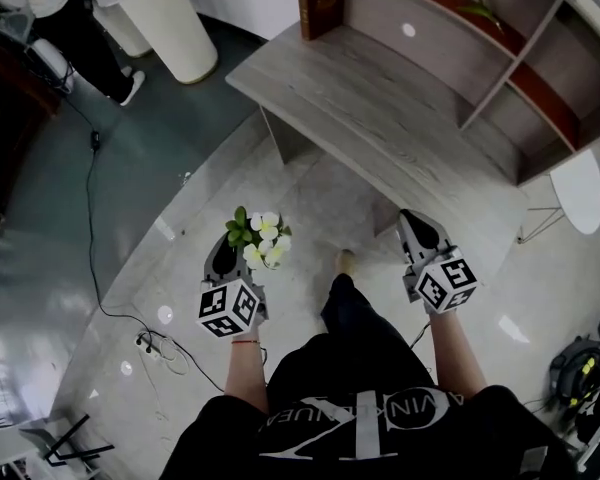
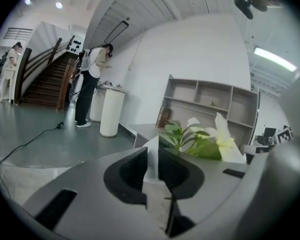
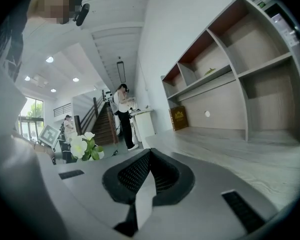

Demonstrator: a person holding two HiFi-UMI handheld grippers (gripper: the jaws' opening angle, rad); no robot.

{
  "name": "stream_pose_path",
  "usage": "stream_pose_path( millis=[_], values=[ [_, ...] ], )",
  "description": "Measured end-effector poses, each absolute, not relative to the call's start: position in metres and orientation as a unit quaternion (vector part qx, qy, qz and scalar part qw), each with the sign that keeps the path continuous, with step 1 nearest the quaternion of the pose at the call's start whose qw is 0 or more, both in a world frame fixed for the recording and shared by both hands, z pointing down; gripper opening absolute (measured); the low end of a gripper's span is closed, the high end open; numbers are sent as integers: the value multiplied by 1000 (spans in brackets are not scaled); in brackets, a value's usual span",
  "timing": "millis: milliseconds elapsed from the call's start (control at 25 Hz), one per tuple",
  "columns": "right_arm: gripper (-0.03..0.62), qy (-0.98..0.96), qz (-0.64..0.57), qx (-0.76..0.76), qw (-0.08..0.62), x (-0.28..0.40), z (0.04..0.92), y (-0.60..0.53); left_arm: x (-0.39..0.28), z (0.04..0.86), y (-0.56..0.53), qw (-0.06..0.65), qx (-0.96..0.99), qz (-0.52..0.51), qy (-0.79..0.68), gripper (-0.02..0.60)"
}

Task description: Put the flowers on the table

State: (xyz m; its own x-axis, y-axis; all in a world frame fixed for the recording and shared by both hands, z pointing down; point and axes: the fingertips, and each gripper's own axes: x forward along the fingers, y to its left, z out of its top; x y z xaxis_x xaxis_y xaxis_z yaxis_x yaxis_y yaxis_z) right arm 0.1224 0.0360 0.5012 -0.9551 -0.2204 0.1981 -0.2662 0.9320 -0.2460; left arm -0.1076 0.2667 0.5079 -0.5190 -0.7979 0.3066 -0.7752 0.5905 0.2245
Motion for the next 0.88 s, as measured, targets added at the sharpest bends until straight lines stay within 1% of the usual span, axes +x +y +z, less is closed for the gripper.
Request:
stream_pose_path(
  millis=[200,400,880],
  values=[
    [11,-979,137,130,74,91,495,3,-139,494,206,179,480,-41,-858,64],
    [11,-978,138,138,74,69,492,-30,-158,494,151,182,502,-42,-844,64],
    [12,-977,143,135,84,30,491,-96,-193,495,57,188,529,-30,-827,63]
  ],
)
